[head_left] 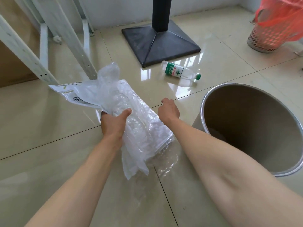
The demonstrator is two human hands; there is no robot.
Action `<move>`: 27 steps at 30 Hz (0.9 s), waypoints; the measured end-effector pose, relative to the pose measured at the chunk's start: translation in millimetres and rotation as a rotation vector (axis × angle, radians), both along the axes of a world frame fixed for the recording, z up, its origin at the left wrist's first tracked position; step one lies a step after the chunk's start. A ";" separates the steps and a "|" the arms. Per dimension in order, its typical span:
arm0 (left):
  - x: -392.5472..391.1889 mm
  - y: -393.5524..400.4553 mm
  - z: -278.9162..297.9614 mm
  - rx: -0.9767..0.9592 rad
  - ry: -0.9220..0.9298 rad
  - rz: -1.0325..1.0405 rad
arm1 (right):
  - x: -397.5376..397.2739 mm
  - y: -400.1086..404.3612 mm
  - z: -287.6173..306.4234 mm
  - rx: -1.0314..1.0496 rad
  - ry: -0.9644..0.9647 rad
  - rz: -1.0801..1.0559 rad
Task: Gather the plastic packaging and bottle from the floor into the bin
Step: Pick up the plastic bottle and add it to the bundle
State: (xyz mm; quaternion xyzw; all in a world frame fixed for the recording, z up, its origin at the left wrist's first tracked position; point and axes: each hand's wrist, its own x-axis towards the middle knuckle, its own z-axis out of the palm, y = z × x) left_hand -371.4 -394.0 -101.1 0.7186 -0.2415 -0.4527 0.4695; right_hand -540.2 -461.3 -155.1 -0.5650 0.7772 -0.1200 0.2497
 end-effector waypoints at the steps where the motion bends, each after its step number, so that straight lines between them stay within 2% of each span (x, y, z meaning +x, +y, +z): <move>1: -1.6 -3.8 -1.3 0.003 0.002 -0.002 | -1.6 -4.5 -2.5 0.004 0.006 -0.011; 15: -26.3 -52.0 -14.2 0.100 0.051 0.000 | -47.0 -79.4 -21.7 -0.015 0.118 -0.043; 27: -56.1 -108.3 -22.7 0.118 0.073 -0.006 | -95.8 -179.2 -20.6 -0.135 0.201 -0.037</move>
